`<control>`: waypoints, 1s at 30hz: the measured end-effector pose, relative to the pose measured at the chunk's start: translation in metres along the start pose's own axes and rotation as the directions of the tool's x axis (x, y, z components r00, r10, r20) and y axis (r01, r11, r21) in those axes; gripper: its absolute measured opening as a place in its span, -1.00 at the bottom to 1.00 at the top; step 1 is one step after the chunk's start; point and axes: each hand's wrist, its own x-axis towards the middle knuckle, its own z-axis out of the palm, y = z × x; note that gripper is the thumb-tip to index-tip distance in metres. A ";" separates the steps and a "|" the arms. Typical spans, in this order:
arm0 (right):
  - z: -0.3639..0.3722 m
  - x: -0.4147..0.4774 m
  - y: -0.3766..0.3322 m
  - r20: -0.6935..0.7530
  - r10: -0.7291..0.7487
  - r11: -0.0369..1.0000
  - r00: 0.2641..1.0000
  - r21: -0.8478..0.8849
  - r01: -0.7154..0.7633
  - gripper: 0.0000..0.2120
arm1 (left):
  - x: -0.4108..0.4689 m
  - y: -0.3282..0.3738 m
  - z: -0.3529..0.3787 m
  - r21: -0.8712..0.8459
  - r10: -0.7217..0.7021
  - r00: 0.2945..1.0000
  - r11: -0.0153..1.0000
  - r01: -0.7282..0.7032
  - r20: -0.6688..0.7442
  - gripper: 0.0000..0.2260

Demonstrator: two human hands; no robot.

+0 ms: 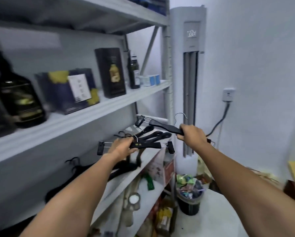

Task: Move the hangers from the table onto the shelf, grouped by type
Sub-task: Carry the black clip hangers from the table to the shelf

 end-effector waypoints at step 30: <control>0.044 -0.133 -0.318 0.152 -0.471 0.881 0.869 0.134 0.454 -0.76 | -0.363 -0.195 -0.033 0.106 -0.528 0.846 0.848 0.519 0.079 -0.69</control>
